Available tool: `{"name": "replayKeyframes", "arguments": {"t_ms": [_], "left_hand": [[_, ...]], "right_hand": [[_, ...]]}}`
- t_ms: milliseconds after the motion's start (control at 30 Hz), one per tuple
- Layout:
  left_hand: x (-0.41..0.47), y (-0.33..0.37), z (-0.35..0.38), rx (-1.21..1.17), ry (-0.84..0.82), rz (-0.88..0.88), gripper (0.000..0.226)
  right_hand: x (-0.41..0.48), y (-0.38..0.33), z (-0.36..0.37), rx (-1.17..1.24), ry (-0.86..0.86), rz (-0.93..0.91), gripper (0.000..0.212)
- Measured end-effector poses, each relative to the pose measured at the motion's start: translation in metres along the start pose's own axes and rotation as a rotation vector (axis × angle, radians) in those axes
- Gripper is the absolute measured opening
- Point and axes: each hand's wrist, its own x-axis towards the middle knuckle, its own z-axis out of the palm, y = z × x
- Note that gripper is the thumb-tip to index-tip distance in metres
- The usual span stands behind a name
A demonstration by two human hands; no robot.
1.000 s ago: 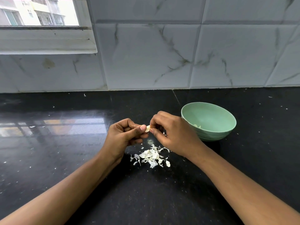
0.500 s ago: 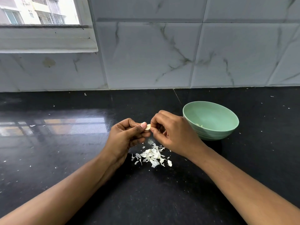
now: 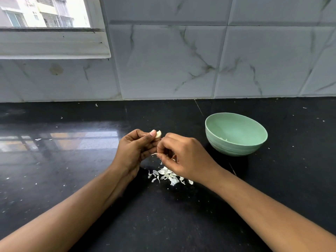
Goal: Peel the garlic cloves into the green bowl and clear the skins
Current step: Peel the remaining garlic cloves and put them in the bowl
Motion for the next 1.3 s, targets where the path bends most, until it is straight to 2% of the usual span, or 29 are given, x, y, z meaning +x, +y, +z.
{"name": "replayKeyframes", "arguments": {"t_ms": [267,367,600,667,833,967,1100,1167,1300], "left_hand": [[0.004,-0.003,-0.003,0.100,0.022,-0.051,0.011],[0.002,-0.003,-0.002,0.145,0.003,-0.029,0.008],[0.001,-0.006,0.000,0.172,-0.011,-0.020,0.009],[0.001,-0.005,-0.001,0.169,-0.017,-0.016,0.011],[0.000,-0.006,0.000,0.181,-0.036,-0.015,0.015],[-0.001,-0.006,0.002,0.177,-0.043,-0.018,0.021],[-0.001,-0.006,0.001,0.181,-0.058,-0.034,0.011],[-0.001,-0.005,0.001,0.175,-0.065,-0.028,0.014],[-0.003,-0.004,0.003,0.181,-0.099,0.019,0.020]], "right_hand": [[0.004,0.023,-0.028,0.076,-0.166,0.325,0.013],[0.004,0.022,-0.029,0.103,-0.172,0.354,0.019],[0.006,0.023,-0.037,0.080,-0.327,0.391,0.005],[0.006,0.022,-0.039,0.095,-0.298,0.408,0.004],[0.006,0.023,-0.039,0.192,-0.170,0.415,0.030],[0.006,0.023,-0.037,0.275,-0.179,0.425,0.028],[0.005,0.022,-0.037,0.332,-0.200,0.448,0.009],[0.005,0.022,-0.035,0.357,-0.184,0.489,0.005],[0.005,0.019,-0.027,0.656,-0.100,0.667,0.009]]}}
